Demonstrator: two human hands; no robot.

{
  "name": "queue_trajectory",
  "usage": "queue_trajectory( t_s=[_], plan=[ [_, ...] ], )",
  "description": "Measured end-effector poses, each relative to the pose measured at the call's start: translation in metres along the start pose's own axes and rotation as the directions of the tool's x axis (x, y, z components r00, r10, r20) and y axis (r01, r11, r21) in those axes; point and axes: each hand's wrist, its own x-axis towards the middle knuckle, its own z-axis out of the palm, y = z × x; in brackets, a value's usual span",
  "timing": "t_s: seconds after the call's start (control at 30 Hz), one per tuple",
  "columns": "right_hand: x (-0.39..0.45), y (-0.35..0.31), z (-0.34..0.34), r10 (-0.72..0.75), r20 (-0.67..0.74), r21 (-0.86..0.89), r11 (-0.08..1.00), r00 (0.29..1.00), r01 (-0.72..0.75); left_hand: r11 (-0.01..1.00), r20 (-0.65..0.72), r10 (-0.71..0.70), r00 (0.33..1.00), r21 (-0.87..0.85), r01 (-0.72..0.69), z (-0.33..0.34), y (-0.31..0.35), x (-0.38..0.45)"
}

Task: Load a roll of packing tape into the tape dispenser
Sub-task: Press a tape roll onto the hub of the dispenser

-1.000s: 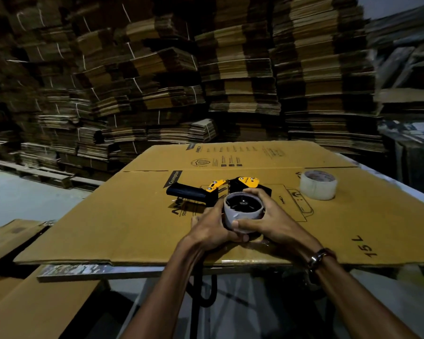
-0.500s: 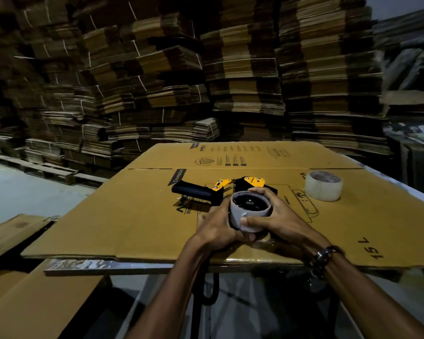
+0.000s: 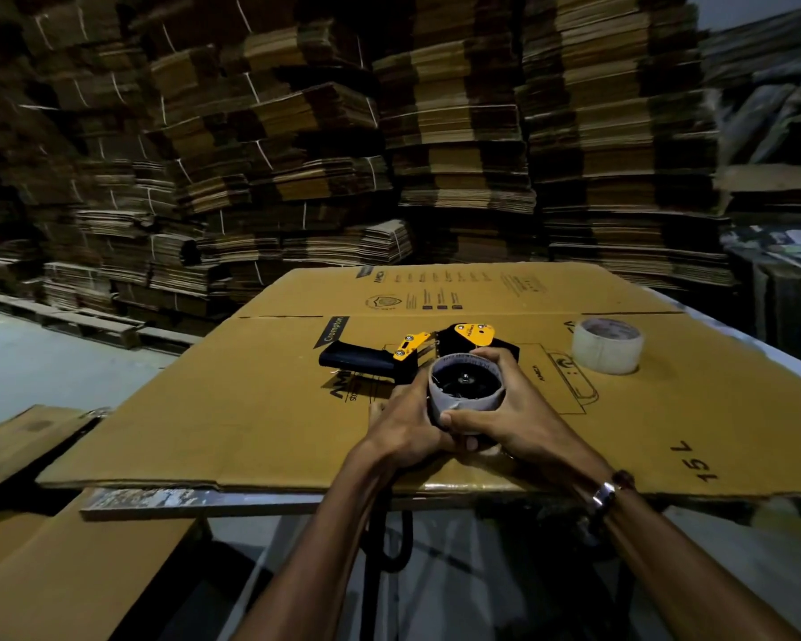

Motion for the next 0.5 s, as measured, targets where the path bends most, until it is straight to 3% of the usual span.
queue_trajectory(
  t_s=[0.23, 0.5],
  plan=[
    [0.0019, -0.0004, -0.0024, 0.031, -0.004, 0.141, 0.99, 1.0, -0.03, 0.998, -0.032, 0.043, 0.999, 0.054, -0.041, -0.0004, -0.0003, -0.0018],
    [0.0003, -0.006, -0.0039, 0.049, 0.021, 0.143, 0.988, 0.999, -0.052, 0.998, -0.036, 0.048, 0.998, 0.046, -0.046, 0.0015, -0.0009, -0.0026]
  ],
)
